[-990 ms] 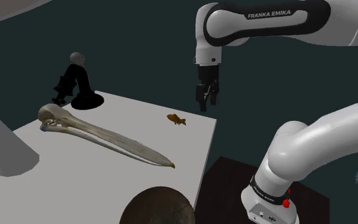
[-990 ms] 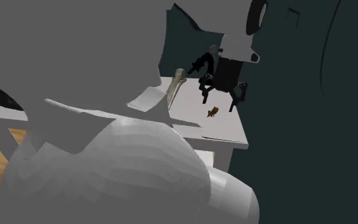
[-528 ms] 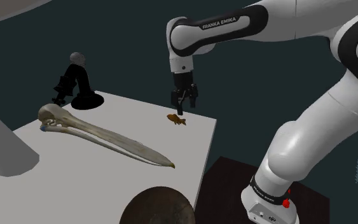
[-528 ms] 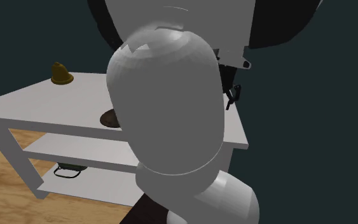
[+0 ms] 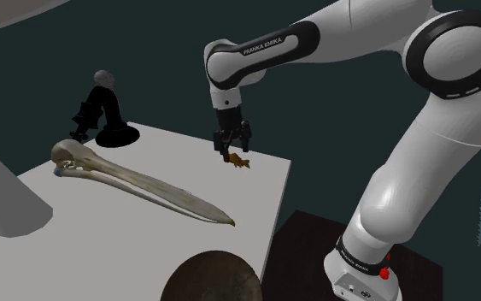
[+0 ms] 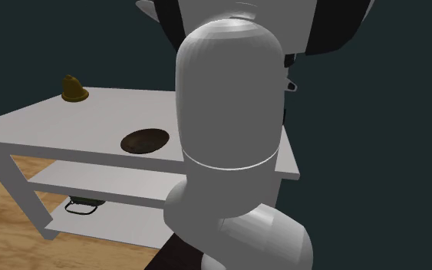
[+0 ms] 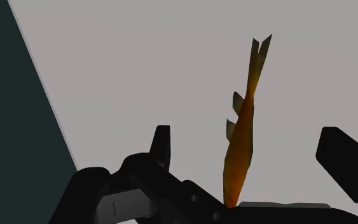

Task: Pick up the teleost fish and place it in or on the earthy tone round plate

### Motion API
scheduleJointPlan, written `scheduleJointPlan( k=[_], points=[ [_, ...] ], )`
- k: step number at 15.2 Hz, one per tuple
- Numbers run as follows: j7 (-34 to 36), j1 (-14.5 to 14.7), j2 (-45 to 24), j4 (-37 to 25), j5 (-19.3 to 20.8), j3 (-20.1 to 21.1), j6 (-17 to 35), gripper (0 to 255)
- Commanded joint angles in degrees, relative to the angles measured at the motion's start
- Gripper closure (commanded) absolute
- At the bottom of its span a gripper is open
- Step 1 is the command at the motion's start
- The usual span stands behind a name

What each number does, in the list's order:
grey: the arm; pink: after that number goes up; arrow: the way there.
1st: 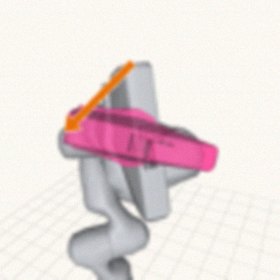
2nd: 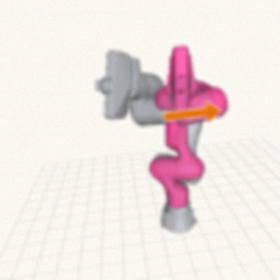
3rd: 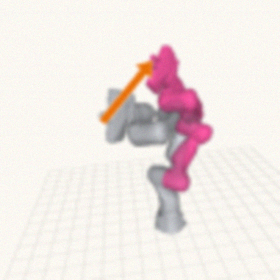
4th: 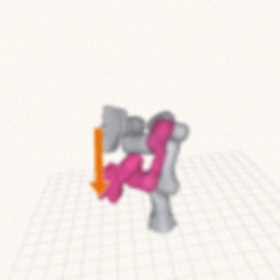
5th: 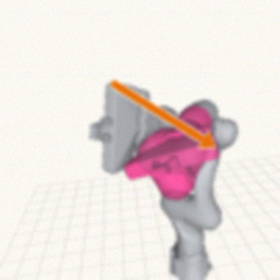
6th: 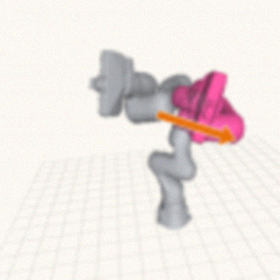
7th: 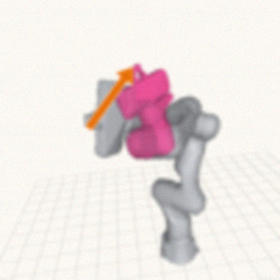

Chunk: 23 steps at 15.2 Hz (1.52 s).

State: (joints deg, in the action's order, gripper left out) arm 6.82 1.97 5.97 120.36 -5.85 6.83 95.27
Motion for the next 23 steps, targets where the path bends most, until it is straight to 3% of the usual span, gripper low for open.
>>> scheduleJointPlan(
  k=[1,11,12,23],
  points=[
    [0.1,0.14,0.38,1.9,-0.16,0.15,1.54,0],
    [0.04,0.22,0.56,4.02,-0.28,0.25,3.48,0],
    [0.04,0.22,0.56,4.02,-0.28,0.25,3.48,255],
    [0.12,0.23,1.06,2.99,-0.29,0.19,1.96,255]
  ],
)
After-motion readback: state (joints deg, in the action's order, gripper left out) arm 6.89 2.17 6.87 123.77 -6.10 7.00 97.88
